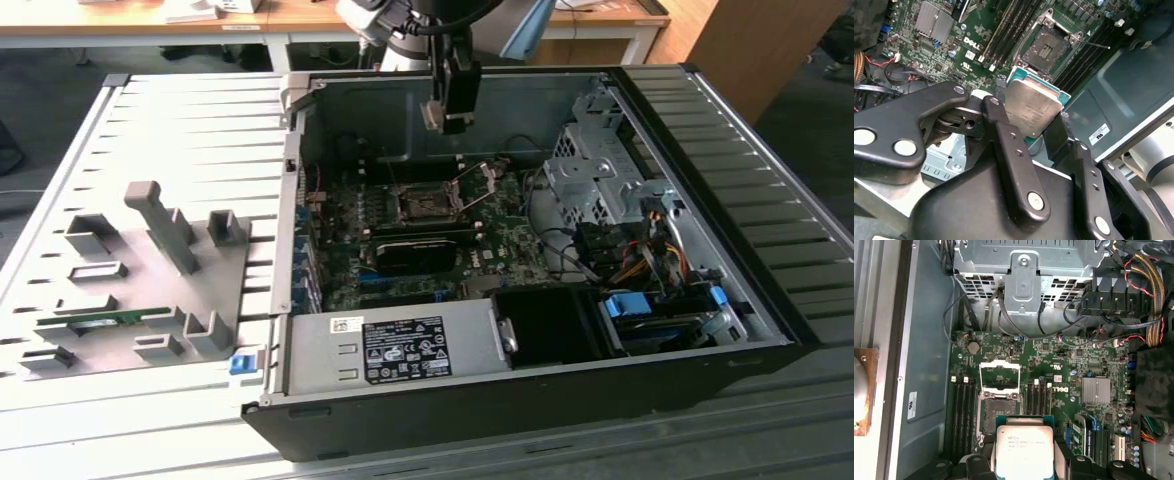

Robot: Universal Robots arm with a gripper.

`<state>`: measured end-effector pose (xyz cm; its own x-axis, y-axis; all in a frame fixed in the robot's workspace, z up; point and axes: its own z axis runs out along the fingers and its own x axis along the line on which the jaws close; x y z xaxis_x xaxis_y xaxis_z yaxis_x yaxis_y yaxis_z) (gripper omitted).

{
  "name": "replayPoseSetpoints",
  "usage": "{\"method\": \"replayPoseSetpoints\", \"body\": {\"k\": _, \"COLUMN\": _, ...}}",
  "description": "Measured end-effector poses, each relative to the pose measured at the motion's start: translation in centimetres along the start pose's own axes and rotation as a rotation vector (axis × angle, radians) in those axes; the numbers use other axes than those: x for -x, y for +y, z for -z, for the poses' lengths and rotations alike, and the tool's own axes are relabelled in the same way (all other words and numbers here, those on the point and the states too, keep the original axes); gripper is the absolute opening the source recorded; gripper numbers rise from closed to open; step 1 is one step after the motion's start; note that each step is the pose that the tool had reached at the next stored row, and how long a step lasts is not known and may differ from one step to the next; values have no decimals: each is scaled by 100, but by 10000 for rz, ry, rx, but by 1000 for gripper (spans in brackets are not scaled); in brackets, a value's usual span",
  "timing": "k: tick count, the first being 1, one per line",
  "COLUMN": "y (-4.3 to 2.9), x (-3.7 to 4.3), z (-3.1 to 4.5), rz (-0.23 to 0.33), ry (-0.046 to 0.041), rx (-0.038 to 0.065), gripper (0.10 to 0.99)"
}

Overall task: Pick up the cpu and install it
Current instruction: 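Place the cpu into insertion slot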

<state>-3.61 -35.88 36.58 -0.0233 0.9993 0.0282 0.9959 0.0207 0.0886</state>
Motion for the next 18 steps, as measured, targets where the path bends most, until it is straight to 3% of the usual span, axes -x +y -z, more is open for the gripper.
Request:
{"method": "replayPoseSetpoints", "body": {"k": 4, "y": -5, "x": 1, "z": -32, "rz": -2, "ry": 23, "rx": 3, "gripper": 541}}
{"method": "replayPoseSetpoints", "body": {"k": 5, "y": -6, "x": 2, "z": -40, "rz": -6, "ry": 73, "rx": 3, "gripper": 541}}
{"method": "replayPoseSetpoints", "body": {"k": 8, "y": -8, "x": 2, "z": -62, "rz": -32, "ry": 360, "rx": 11, "gripper": 541}}
{"method": "replayPoseSetpoints", "body": {"k": 9, "y": -9, "x": 2, "z": -77, "rz": -36, "ry": 409, "rx": 13, "gripper": 541}}
{"method": "replayPoseSetpoints", "body": {"k": 12, "y": -14, "x": 3, "z": -130, "rz": -39, "ry": 424, "rx": 11, "gripper": 541}}
{"method": "replayPoseSetpoints", "body": {"k": 18, "y": -22, "x": -10, "z": -236, "rz": -34, "ry": 369, "rx": 10, "gripper": 541}}
